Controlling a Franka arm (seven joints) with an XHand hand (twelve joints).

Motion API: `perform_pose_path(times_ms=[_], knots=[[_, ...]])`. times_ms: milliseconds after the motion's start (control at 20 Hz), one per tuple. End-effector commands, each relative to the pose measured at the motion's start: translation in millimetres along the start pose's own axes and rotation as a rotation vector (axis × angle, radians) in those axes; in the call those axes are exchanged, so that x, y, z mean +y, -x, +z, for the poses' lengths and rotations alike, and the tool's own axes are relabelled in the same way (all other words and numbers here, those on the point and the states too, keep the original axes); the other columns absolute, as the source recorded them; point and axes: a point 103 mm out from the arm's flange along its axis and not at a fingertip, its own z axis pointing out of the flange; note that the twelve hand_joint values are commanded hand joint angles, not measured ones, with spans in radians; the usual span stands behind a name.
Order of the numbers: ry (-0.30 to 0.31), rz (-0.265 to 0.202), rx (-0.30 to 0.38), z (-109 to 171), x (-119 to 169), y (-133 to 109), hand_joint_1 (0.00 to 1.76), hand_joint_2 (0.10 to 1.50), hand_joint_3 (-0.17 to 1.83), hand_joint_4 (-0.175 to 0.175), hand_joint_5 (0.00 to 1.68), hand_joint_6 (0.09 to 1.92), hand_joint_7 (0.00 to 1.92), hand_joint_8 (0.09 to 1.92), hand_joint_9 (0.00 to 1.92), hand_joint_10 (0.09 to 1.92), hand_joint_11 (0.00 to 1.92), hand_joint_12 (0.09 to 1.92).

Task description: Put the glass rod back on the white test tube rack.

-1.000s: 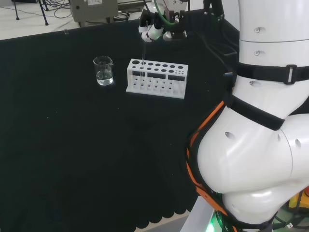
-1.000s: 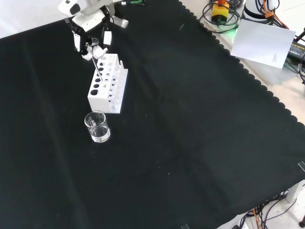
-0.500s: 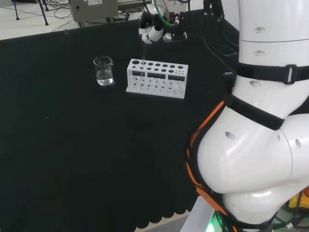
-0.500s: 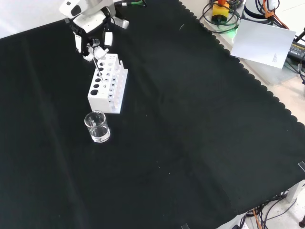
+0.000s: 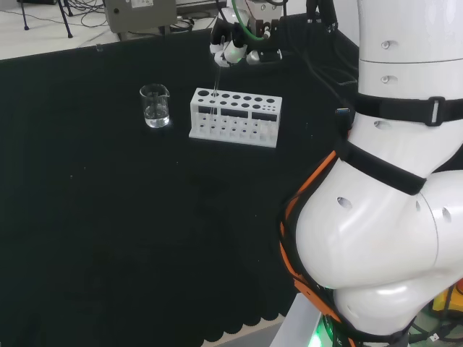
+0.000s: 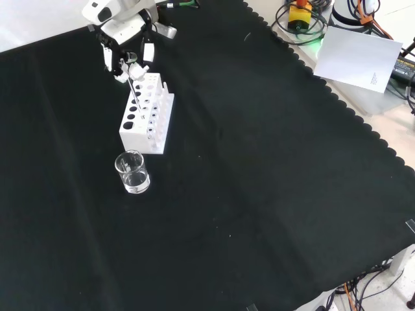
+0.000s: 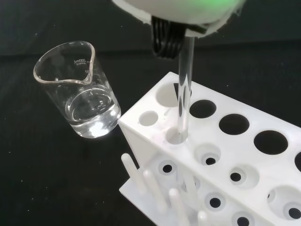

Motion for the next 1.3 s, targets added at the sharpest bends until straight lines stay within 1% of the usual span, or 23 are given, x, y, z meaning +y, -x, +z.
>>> perform_pose_path(times_ms=[50,350,500,700,850,950,1050,1100,1300], knots=[[-0.006,-0.002,0.001,0.8,-0.8,-0.1,1.3,0.69,0.77,-0.175,1.07,0.8,1.16,1.21,1.71,0.96,1.75,0.89],[-0.013,-0.01,0.006,-1.2,-2.2,-4.1,1.3,0.67,0.78,-0.175,1.07,0.82,1.18,1.17,1.72,0.95,1.76,0.89],[-0.024,-0.023,0.021,-4.6,-1.7,-6.4,1.3,0.69,0.73,-0.175,1.06,0.83,1.22,1.05,1.74,0.93,1.78,0.87],[-0.026,-0.019,0.024,-4.9,-0.8,-7.8,1.3,0.73,0.63,-0.175,1.03,0.88,1.27,0.86,1.76,0.9,1.82,0.83],[-0.03,-0.017,0.022,-3.9,-1.0,-8.3,1.3,0.76,0.56,-0.175,1.01,0.93,1.27,0.79,1.78,0.89,1.85,0.81],[-0.031,-0.015,0.018,-3.8,-1.3,-8.5,1.37,0.69,0.63,-0.175,0.91,0.93,1.26,0.76,1.79,0.88,1.86,0.81],[-0.031,-0.012,0.015,-4.2,-1.8,-8.6,1.38,0.57,0.79,-0.175,0.85,0.93,1.2,0.77,1.79,0.88,1.88,0.82],[-0.031,-0.011,0.014,-4.3,-1.8,-8.9,1.37,0.53,0.84,-0.175,0.84,0.93,1.17,0.78,1.79,0.88,1.89,0.82],[-0.028,-0.012,0.009,-4.4,-1.8,-9.3,1.38,0.49,0.89,-0.175,0.81,0.93,1.14,0.78,1.8,0.89,1.92,0.84]])
